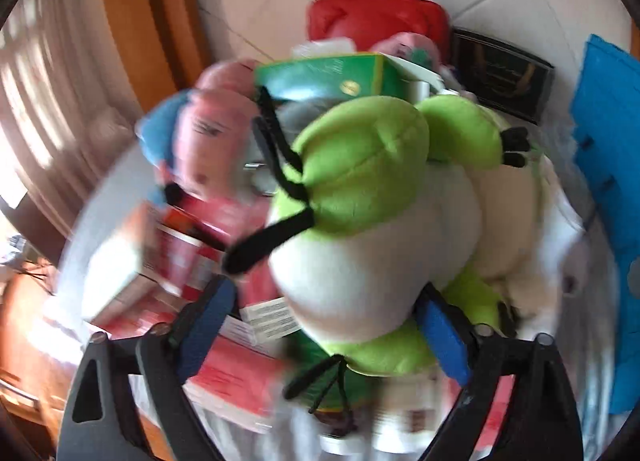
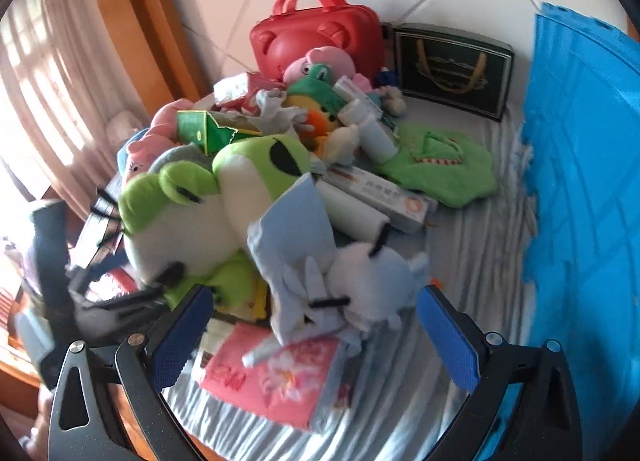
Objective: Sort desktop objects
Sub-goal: 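Grasp the green-and-white plush frog with both tools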
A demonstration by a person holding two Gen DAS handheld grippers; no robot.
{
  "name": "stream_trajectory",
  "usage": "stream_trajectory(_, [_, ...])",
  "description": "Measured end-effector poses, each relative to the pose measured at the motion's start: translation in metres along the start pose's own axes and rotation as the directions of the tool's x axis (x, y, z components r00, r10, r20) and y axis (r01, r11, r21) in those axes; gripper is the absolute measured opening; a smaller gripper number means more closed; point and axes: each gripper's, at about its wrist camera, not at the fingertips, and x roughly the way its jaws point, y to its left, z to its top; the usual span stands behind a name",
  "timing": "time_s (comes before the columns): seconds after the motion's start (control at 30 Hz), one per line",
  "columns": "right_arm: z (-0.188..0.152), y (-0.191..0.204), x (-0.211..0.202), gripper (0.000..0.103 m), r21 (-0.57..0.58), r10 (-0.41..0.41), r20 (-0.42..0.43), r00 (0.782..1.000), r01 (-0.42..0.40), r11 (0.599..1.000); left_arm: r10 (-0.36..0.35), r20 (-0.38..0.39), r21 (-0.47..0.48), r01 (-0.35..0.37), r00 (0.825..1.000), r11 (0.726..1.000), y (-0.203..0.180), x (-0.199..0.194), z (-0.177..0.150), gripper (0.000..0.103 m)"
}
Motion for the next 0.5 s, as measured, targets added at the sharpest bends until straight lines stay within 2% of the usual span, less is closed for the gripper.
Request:
stream_trajectory(0.17, [0.019,0.021,0.011,0.103,-0.021,0.078,0.034,0.996,-0.078,0.997,0.019,0.01,0.012,-0.019,1.0,1.0,0.013,0.005,0.017,0.095])
stream_trajectory(0.27, [0.036,0.036,0.017,0.102,-0.033,0.127,0.052,0.991,-0.125,0.992,-0.006,0.0,0.019,0.006,1.0,1.0,0.015,0.008,0.02,0.095])
stream_trajectory(0.33, [0.048,0.046,0.025,0.088,-0.049,0.155,0.049,0.987,-0.153,0.987,-0.029,-0.003,0.021,0.029,1.0,0.999,0.014,0.009,0.02,0.095])
stream_trajectory(0.4, [0.055,0.05,0.04,0.08,-0.035,0.181,0.011,0.983,-0.18,0.983,-0.046,-0.011,0.027,0.046,0.999,0.999,0.011,0.009,0.019,0.096])
stream_trajectory(0.47, [0.054,0.048,0.061,0.079,-0.011,0.182,-0.058,0.982,-0.183,0.983,-0.053,-0.011,0.035,0.053,0.999,0.998,0.008,0.01,0.02,0.096])
stream_trajectory(0.5, [0.052,0.045,0.066,0.079,-0.009,0.158,-0.076,0.985,-0.159,0.987,-0.052,-0.01,0.038,0.053,0.999,0.998,0.008,0.01,0.019,0.096])
